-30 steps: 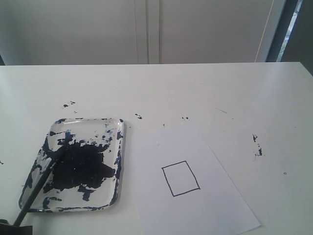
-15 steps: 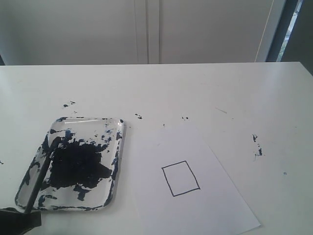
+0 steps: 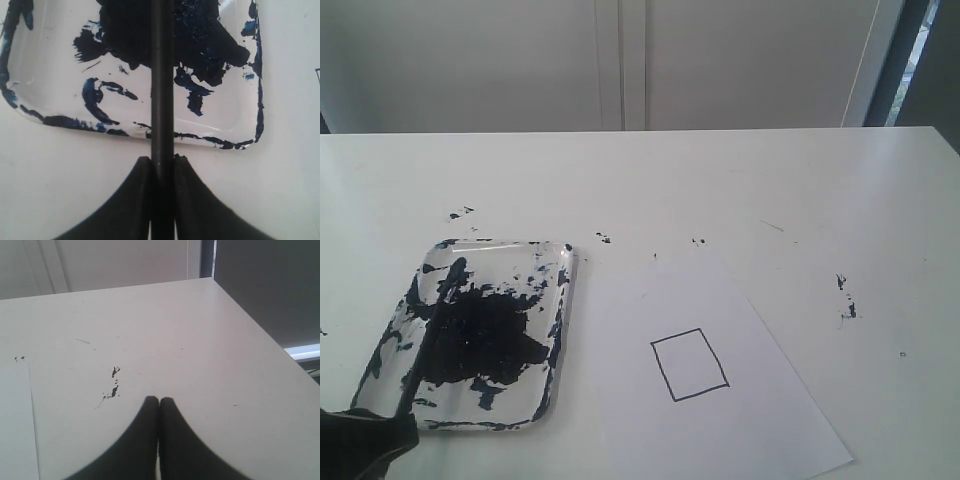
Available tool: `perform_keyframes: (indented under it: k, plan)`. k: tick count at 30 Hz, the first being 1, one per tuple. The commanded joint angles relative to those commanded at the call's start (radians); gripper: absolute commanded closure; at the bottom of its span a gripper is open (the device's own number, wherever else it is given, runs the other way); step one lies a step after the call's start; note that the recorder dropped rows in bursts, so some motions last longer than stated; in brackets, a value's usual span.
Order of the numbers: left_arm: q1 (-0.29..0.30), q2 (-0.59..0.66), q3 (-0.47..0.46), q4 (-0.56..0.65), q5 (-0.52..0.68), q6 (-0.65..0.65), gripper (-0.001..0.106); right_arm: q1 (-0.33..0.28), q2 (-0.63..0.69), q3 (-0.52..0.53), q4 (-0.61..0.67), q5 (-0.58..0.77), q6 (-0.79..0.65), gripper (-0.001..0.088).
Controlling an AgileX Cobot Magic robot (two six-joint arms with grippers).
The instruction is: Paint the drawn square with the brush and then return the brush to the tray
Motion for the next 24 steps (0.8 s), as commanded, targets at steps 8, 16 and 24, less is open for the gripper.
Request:
perform_keyframes:
  k: [8, 16, 24]
  plan:
    - [-0.001, 0.045, 0.0, 0.131, -0.075, -0.096, 0.105, 0.0, 0.0, 0.0, 0.0, 0.0, 0.0, 0.0868]
    - [-0.001, 0.109, 0.0, 0.137, -0.078, -0.112, 0.105, 0.0, 0.0, 0.0, 0.0, 0.0, 0.0, 0.0868]
    - [-0.001, 0.112, 0.0, 0.141, -0.091, -0.107, 0.105, 0.0, 0.0, 0.0, 0.0, 0.0, 0.0, 0.0868]
